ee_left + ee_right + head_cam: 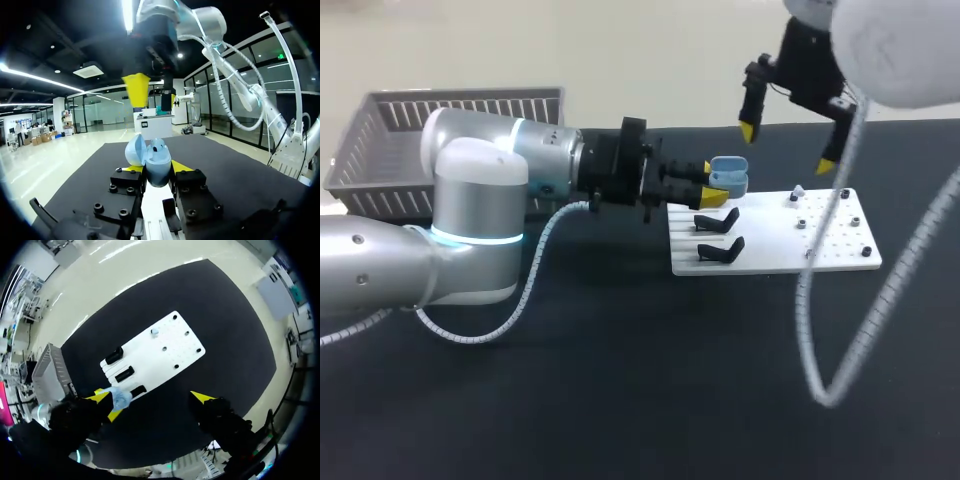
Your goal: Pick up each earbud case from the left stands, insert the matching earbuds, close the lid, and place the case in the box.
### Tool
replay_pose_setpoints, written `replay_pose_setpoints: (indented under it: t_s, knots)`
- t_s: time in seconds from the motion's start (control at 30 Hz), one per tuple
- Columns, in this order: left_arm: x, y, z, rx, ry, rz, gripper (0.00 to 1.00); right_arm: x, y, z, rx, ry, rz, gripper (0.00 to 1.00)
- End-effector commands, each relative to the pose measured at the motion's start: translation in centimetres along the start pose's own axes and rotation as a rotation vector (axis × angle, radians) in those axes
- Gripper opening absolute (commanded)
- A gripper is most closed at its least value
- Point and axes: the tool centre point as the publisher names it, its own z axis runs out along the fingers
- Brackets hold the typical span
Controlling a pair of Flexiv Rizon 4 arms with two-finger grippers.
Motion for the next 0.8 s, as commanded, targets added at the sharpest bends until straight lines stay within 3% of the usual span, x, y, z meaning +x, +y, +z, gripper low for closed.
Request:
replay_pose_setpoints:
  t_s: [0.03, 0.4, 0.43, 0.5, 0.73, 0.8]
  knots:
    - [0.1, -0.1, 0.0, -0.005, -0.002, 0.003, 0.0, 0.8, -3.7, 0.2, -0.192, -0.138, -0.062, 1.0]
    - [0.1, -0.1, 0.0, -0.005, -0.002, 0.003, 0.0, -2.7, -5.3, 2.4, -0.185, -0.224, -0.12, 1.0]
    - [0.1, -0.1, 0.0, -0.005, -0.002, 0.003, 0.0, -3.2, -5.3, 2.7, -0.188, -0.215, -0.122, 1.0]
    - [0.1, -0.1, 0.0, -0.005, -0.002, 0.003, 0.0, -4.2, -5.2, 3.4, -0.181, -0.207, -0.138, 0.9]
    - [0.1, -0.1, 0.0, -0.005, -0.002, 0.003, 0.0, -6.7, -4.9, 6.1, -0.154, -0.162, -0.199, 0.82]
    - [0.1, -0.1, 0.0, -0.005, -0.002, 0.003, 0.0, -7.2, -4.8, 6.8, -0.147, -0.152, -0.22, 0.84]
